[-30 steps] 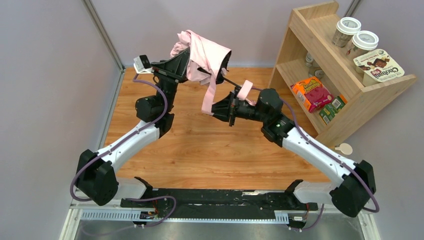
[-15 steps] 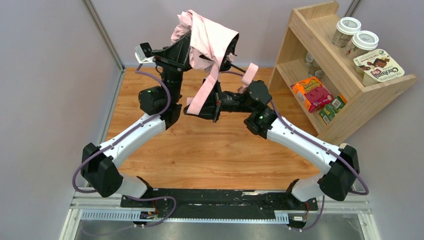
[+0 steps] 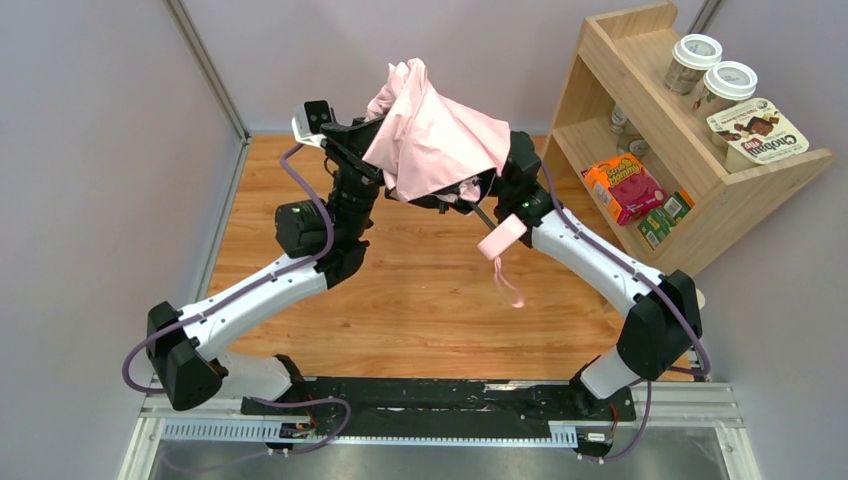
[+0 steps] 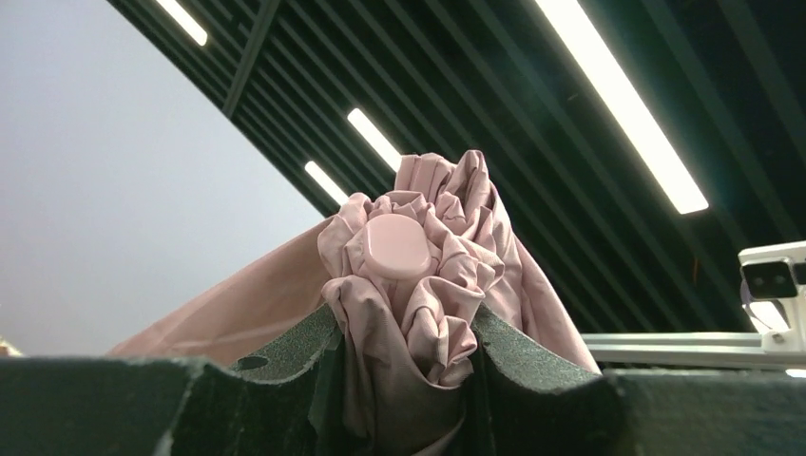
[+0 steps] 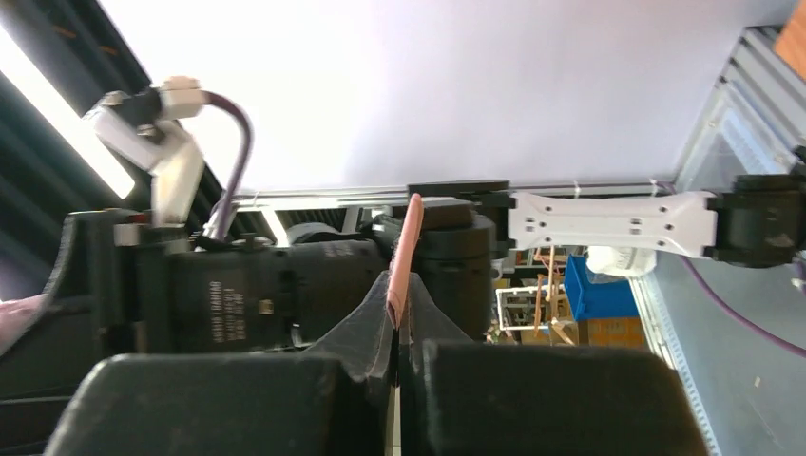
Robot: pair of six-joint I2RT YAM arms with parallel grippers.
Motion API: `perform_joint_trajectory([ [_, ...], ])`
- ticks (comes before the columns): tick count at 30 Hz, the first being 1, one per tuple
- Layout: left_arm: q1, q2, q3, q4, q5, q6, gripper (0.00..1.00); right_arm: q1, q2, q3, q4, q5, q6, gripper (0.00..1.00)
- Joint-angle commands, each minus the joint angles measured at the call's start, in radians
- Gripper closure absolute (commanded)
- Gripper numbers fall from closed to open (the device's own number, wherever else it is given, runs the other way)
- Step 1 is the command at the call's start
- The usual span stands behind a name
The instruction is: Put away the umbrella
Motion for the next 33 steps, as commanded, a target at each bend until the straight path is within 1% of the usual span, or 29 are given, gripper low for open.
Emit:
perform_joint_trajectory([
  [1,-0.004,-0.058,0.027,-0.017,0.091,-0.042,1.00,-0.063,-0.057,-0.056,-0.069,0.018,-0.127,1.00],
  [3,-0.009,-0.069,0.017,-0.074,0.104,-0.048,1.00,-0.098,-0.060,-0.030,-0.076,-0.005,-0.167,1.00],
  [4,-0.011,-0.075,0.007,-0.092,0.104,-0.051,1.00,-0.113,-0.057,-0.003,-0.109,-0.014,-0.196,1.00],
  [6,-0.012,-0.109,-0.029,-0.153,0.095,-0.046,1.00,-0.142,-0.063,0.043,-0.209,-0.023,-0.283,1.00],
  [7,-0.012,-0.149,-0.058,-0.243,0.089,-0.034,1.00,-0.161,-0.066,0.065,-0.273,-0.022,-0.343,1.00],
  [8,-0.012,-0.170,-0.072,-0.294,0.070,0.004,1.00,-0.172,-0.071,0.082,-0.336,-0.017,-0.392,1.00],
  [9,-0.012,-0.216,-0.101,-0.378,0.064,0.022,1.00,-0.178,-0.078,0.099,-0.402,-0.010,-0.450,1.00],
  [12,-0.012,-0.278,-0.147,-0.459,0.004,0.081,1.00,-0.190,-0.103,0.083,-0.479,0.019,-0.556,1.00],
  [14,-0.012,-0.327,-0.141,-0.563,-0.029,0.142,1.00,-0.189,-0.132,0.073,-0.554,0.081,-0.642,1.00],
  [16,-0.012,-0.344,-0.129,-0.655,-0.054,0.205,1.00,-0.184,-0.164,0.053,-0.602,0.134,-0.708,1.00],
  [19,-0.012,-0.353,-0.106,-0.779,-0.088,0.256,1.00,-0.181,-0.215,0.010,-0.600,0.208,-0.768,1.00],
  [20,-0.012,-0.347,-0.085,-0.848,-0.094,0.276,1.00,-0.184,-0.225,0.013,-0.600,0.225,-0.790,1.00],
  [21,-0.011,-0.347,-0.079,-0.873,-0.094,0.279,1.00,-0.185,-0.232,0.017,-0.593,0.249,-0.811,1.00],
  [22,-0.012,-0.339,-0.074,-0.911,-0.093,0.268,1.00,-0.184,-0.239,0.030,-0.594,0.280,-0.834,1.00],
  [25,-0.012,-0.344,-0.077,-0.997,-0.125,0.251,1.00,-0.193,-0.216,0.106,-0.593,0.285,-0.888,1.00],
  [26,-0.012,-0.348,-0.065,-1.099,-0.138,0.257,1.00,-0.192,-0.213,0.129,-0.606,0.299,-0.917,1.00],
  [27,-0.012,-0.351,-0.043,-1.162,-0.175,0.272,1.00,-0.190,-0.224,0.131,-0.608,0.332,-0.944,1.00],
  [28,-0.012,-0.353,-0.036,-1.263,-0.195,0.279,1.00,-0.187,-0.236,0.119,-0.590,0.355,-0.961,1.00],
  [30,-0.012,-0.353,-0.029,-1.377,-0.252,0.279,1.00,-0.181,-0.265,0.074,-0.554,0.407,-0.978,1.00],
  [33,-0.012,-0.351,-0.086,-1.450,-0.312,0.236,1.00,-0.166,-0.325,-0.070,-0.319,0.454,-0.951,1.00],
])
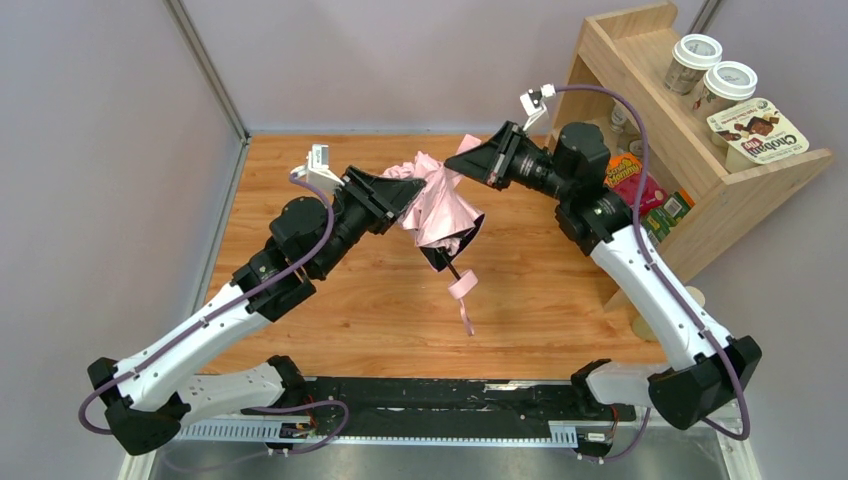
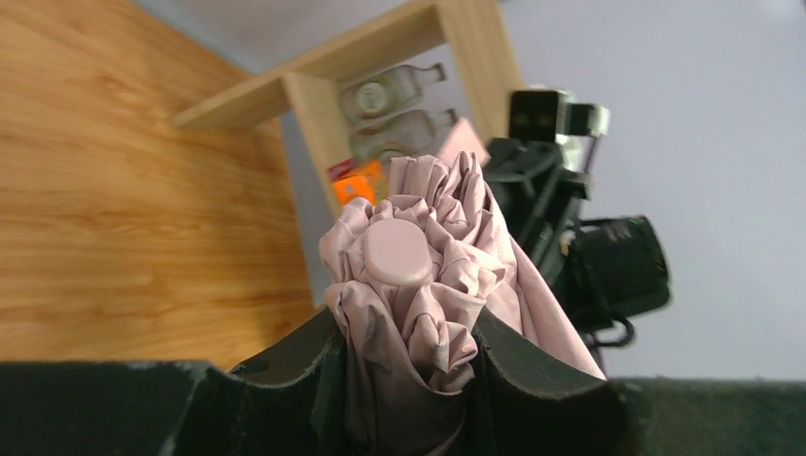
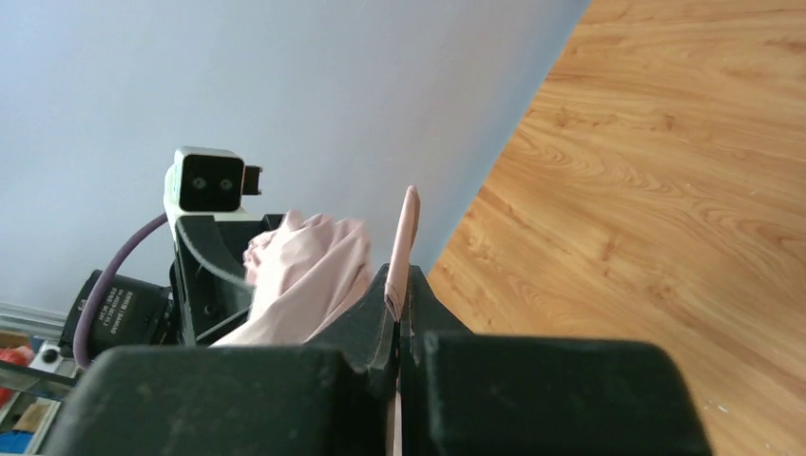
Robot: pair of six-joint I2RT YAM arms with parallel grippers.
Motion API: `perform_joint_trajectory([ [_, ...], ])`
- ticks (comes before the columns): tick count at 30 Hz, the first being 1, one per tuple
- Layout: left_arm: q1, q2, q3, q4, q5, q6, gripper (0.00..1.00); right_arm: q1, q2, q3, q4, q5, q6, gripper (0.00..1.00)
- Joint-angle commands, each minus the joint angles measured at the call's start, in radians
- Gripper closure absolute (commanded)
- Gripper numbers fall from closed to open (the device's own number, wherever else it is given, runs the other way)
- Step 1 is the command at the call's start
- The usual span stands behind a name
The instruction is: Put away the umbrella
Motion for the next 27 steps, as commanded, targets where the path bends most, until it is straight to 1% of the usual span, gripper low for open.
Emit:
perform_joint_trajectory([
  [1,-0.004,-0.017,0.000,-0.232,-0.138,-0.054,1.00,0.032,-0.094,-0.129,0.237,0.157,-0.072,1.00],
  [2,-0.004,-0.018,-0.025,-0.253,-0.159,-0.077,1.00,0.051,-0.112,-0.147,0.237,0.202,-0.086,1.00],
  [5,-0.004,-0.035,-0.103,-0.255,-0.204,-0.127,1.00,0.065,-0.145,-0.222,0.315,0.216,-0.065,1.00],
  [6,-0.004,-0.043,-0.140,-0.240,-0.211,-0.127,1.00,0.065,-0.145,-0.248,0.374,0.195,-0.049,1.00],
  [7,-0.004,-0.044,-0.152,-0.255,-0.225,-0.138,1.00,0.062,-0.146,-0.274,0.397,0.190,-0.020,1.00],
  [9,-0.003,-0.048,-0.186,-0.292,-0.243,-0.169,1.00,0.063,-0.145,-0.337,0.500,0.158,0.027,1.00],
  [11,-0.004,-0.078,-0.245,-0.283,-0.268,-0.204,1.00,0.068,-0.163,-0.402,0.549,0.164,0.048,1.00],
  [14,-0.001,-0.104,-0.266,-0.371,-0.314,-0.258,1.00,0.069,-0.148,-0.462,0.631,0.115,0.098,1.00],
  [16,0.008,-0.097,-0.261,-0.436,-0.314,-0.296,1.00,0.069,-0.137,-0.504,0.690,0.081,0.141,1.00],
  [18,0.011,-0.075,-0.238,-0.541,-0.328,-0.343,1.00,0.069,-0.155,-0.543,0.688,0.067,0.144,1.00],
  [19,0.013,-0.065,-0.231,-0.601,-0.343,-0.365,1.00,0.071,-0.152,-0.542,0.688,0.037,0.143,1.00],
  [21,0.017,-0.048,-0.243,-0.641,-0.340,-0.391,1.00,0.071,-0.142,-0.546,0.668,-0.020,0.152,1.00],
  [23,0.020,-0.034,-0.263,-0.652,-0.336,-0.407,1.00,0.071,-0.146,-0.578,0.669,-0.072,0.152,1.00],
  [25,0.023,-0.019,-0.290,-0.645,-0.340,-0.416,1.00,0.071,-0.163,-0.610,0.662,-0.080,0.161,1.00],
  [27,0.027,0.001,-0.326,-0.611,-0.332,-0.425,1.00,0.069,-0.157,-0.656,0.756,-0.114,0.251,1.00],
])
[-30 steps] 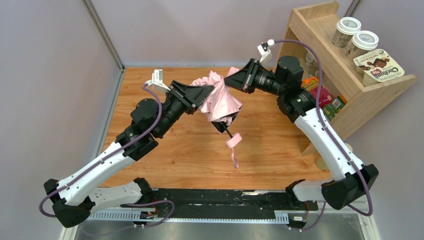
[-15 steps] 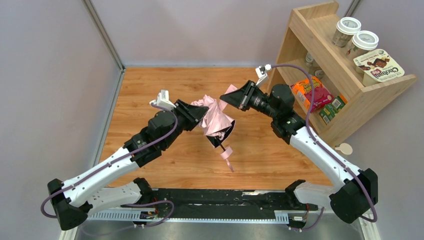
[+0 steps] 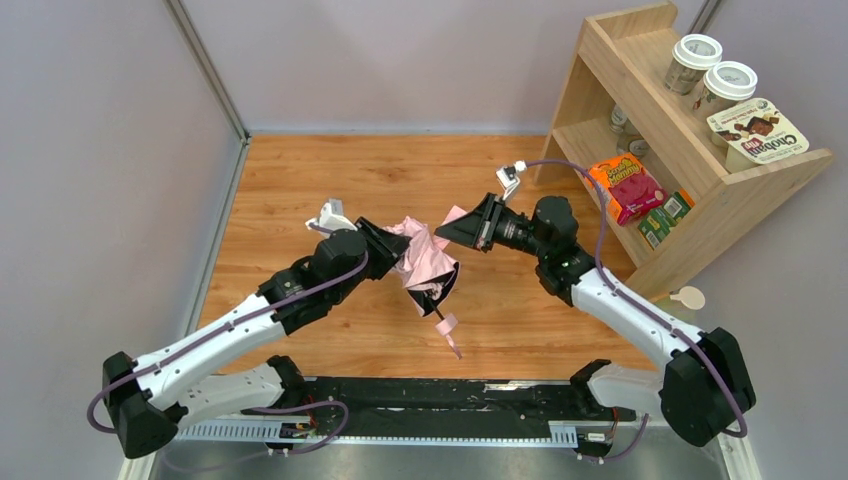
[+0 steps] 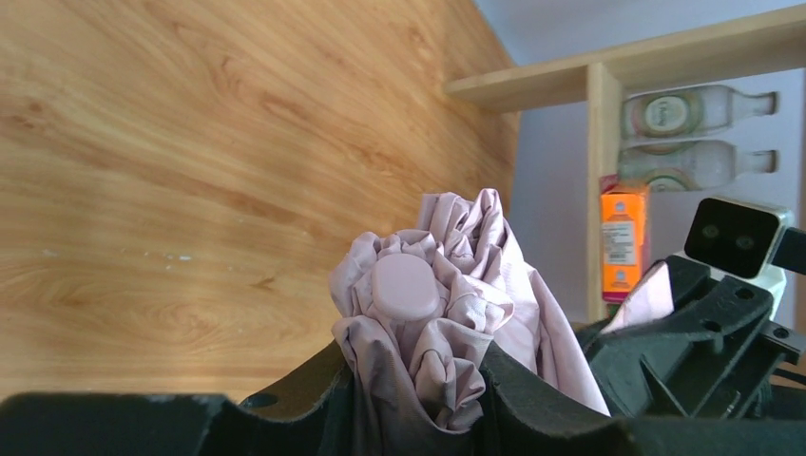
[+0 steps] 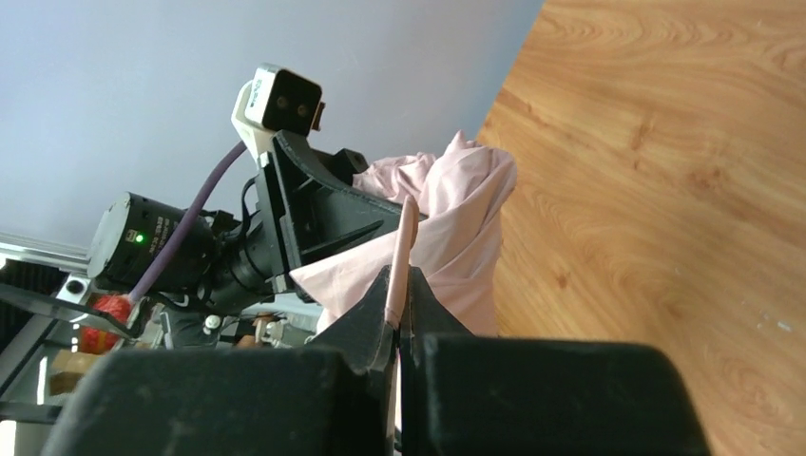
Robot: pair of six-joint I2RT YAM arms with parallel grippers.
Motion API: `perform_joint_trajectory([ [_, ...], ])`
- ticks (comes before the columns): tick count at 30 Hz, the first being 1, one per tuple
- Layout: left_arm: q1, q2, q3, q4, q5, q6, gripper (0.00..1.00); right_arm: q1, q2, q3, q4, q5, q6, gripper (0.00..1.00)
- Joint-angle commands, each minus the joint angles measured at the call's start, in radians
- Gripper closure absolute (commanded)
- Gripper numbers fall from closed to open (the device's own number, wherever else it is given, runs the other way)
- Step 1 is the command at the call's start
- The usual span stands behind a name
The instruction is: Put away the umbrella
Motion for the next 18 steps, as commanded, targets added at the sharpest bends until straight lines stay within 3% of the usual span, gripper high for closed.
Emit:
perform_joint_trajectory([
  [1,0.020,0.065,-0.069,-0.322,-0.184,-0.277,1.00,0.000,-0.034,-0.062,0.247,-0.079,0.151,1.00],
  [6,0.020,0.144,-0.100,-0.327,-0.189,-0.288,1.00,0.014,0.045,-0.151,0.468,-0.079,0.326,1.00],
  [14,0.033,0.225,-0.187,-0.328,-0.192,-0.325,1.00,0.069,0.094,-0.134,0.286,-0.096,0.117,1.00],
  [18,0.044,0.288,-0.229,-0.252,-0.170,-0.320,1.00,0.110,0.098,-0.145,0.221,-0.078,0.032,1.00],
])
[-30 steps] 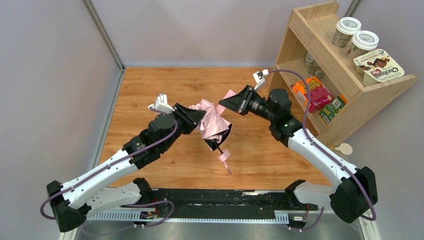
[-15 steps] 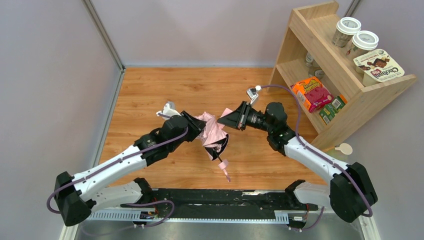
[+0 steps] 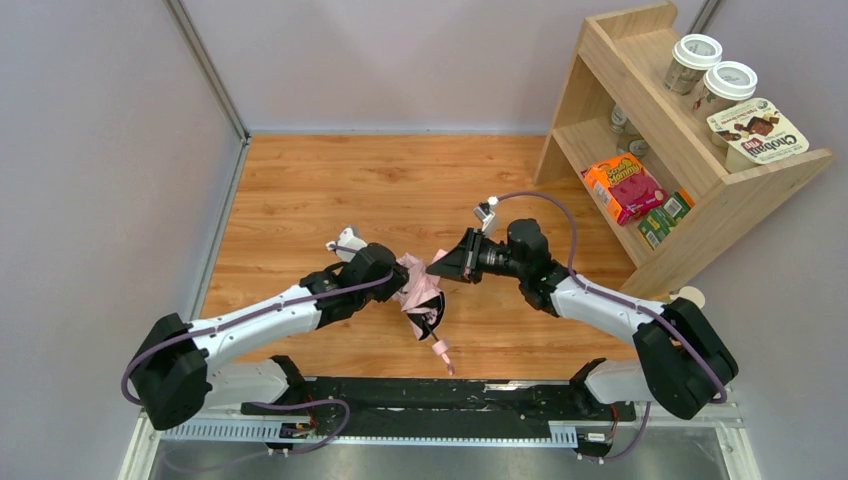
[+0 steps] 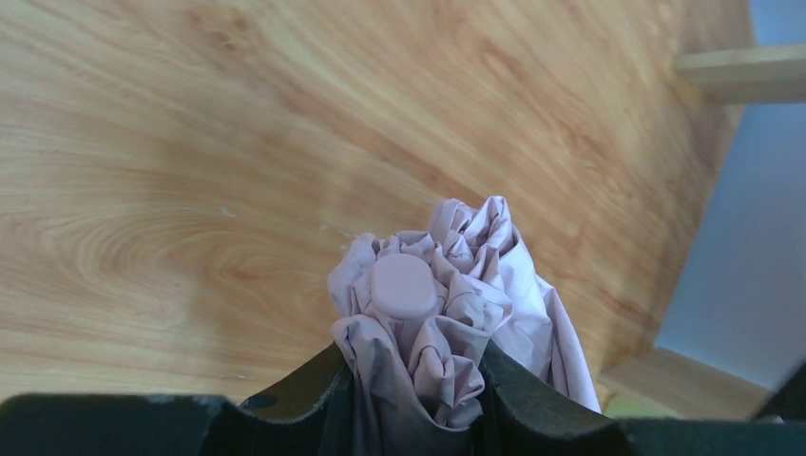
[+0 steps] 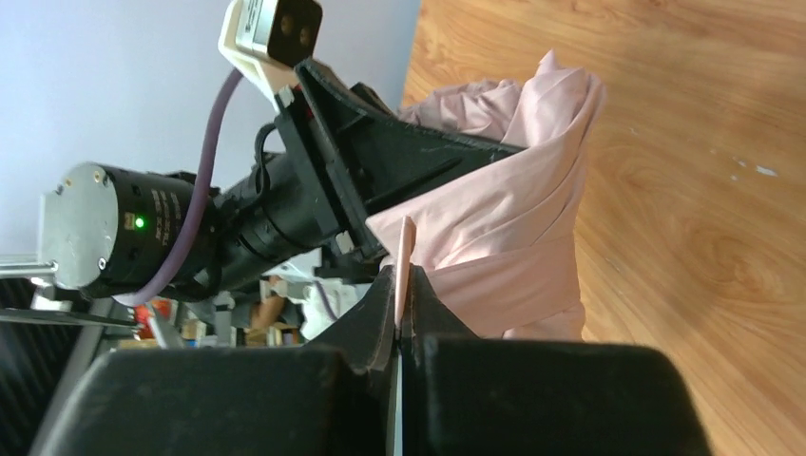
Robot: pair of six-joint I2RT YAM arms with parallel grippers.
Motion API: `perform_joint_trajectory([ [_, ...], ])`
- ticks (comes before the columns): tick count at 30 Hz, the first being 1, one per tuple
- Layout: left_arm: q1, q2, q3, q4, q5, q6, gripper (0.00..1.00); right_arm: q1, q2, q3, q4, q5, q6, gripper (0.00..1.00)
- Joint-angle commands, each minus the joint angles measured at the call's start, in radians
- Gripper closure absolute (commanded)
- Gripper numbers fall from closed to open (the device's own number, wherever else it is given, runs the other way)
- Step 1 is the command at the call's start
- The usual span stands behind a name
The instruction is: Put away the umbrella
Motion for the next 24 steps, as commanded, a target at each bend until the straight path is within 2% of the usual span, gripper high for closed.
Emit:
perform_joint_trajectory([
  [1,0.030,0.103,-0.069,-0.266,-0.194,-0.239,1.00,0.049,-0.029,0.050,0.058,-0.034,-0.124,1.00],
  [5,0.033,0.142,-0.062,-0.252,-0.201,-0.220,1.00,0.080,0.055,0.024,0.131,-0.079,-0.127,1.00],
  [12,0.033,0.243,-0.058,-0.203,-0.187,-0.219,1.00,0.193,0.106,0.168,-0.172,-0.029,-0.383,1.00],
  [15,0.035,0.290,-0.066,-0.184,-0.175,-0.231,1.00,0.233,0.126,0.228,-0.295,0.046,-0.549,1.00],
  [18,0.032,0.312,-0.121,-0.084,-0.171,-0.249,1.00,0.299,0.140,0.268,-0.386,0.153,-0.658,1.00],
  [21,0.032,0.320,-0.150,-0.031,-0.190,-0.254,1.00,0.366,0.161,0.251,-0.389,0.287,-0.764,1.00],
  [24,0.033,0.310,-0.153,-0.017,-0.212,-0.233,1.00,0.396,0.187,0.204,-0.307,0.315,-0.813,1.00],
])
